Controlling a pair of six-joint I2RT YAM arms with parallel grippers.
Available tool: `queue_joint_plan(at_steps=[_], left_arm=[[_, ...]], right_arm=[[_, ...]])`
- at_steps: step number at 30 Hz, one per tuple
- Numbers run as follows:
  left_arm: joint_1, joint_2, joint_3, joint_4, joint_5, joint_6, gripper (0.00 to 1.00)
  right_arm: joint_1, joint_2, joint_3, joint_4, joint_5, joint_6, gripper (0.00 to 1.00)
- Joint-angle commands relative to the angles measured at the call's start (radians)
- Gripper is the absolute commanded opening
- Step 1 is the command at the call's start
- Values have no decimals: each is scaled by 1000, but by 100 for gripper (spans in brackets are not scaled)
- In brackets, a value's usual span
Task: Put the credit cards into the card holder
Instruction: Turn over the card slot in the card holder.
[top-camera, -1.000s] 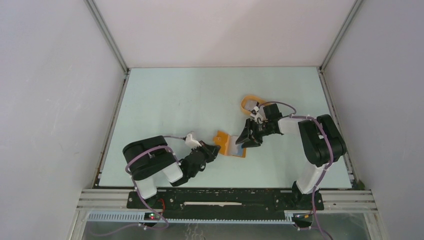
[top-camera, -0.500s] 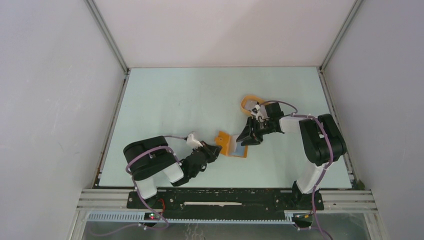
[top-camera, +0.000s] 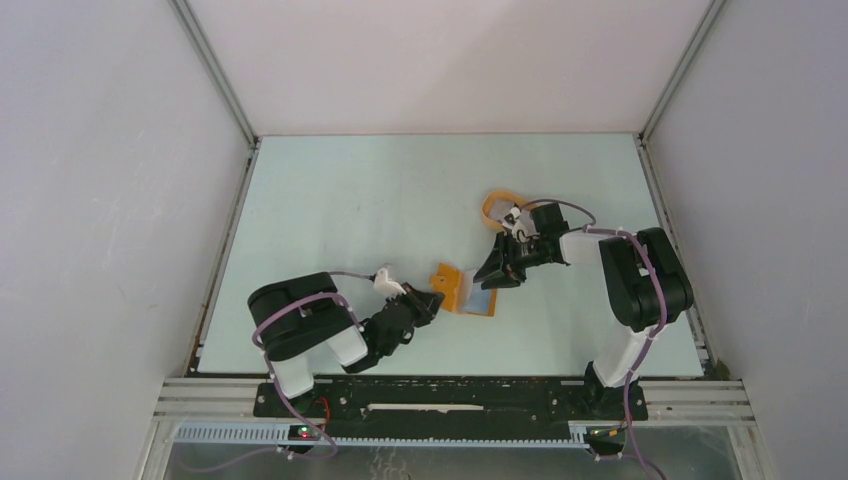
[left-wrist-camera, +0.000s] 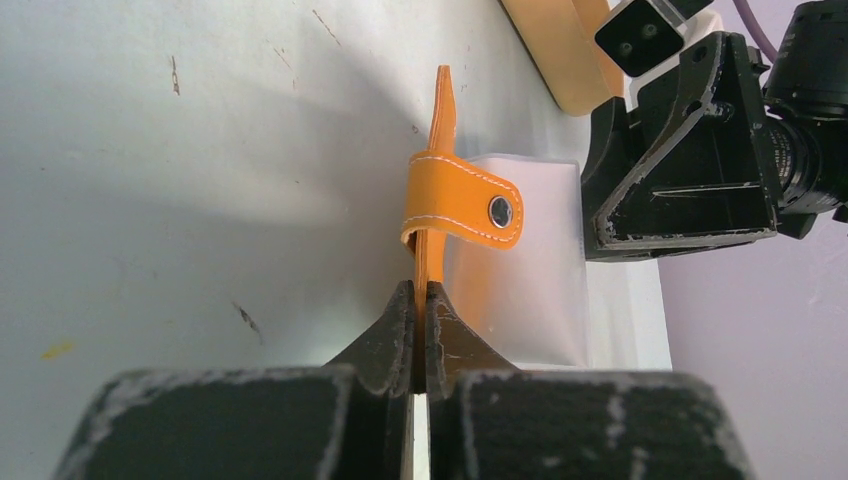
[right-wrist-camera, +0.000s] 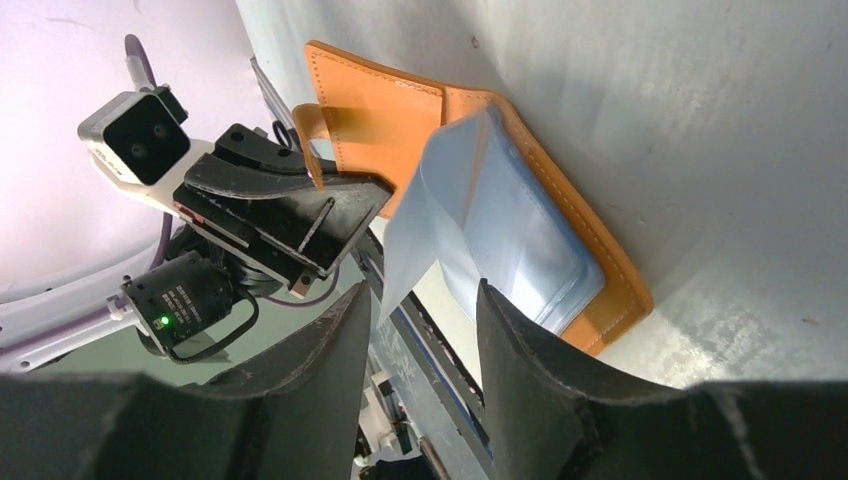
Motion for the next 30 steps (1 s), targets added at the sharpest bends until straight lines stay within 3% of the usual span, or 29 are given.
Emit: queue_joint_plan(at_steps=[1,11,18,22,30], left_arm=[[-10,16,15,12,-8,6,3],[-13,23,20,26,-3,6,2],[-20,22,24,29,2,8,2],[-25,24,31,29,3,17,2],[-38,21,53,18,9,43,2]], right_arm=[[-5,-25,31,11,-38,-18,50],[-17,-18,36,2,-18,-30,43],[-17,-3,53,-34,28,-66,27],[-15,3,70,-72,87,-99,23],[-2,-7,102,-137,226,-172,26]])
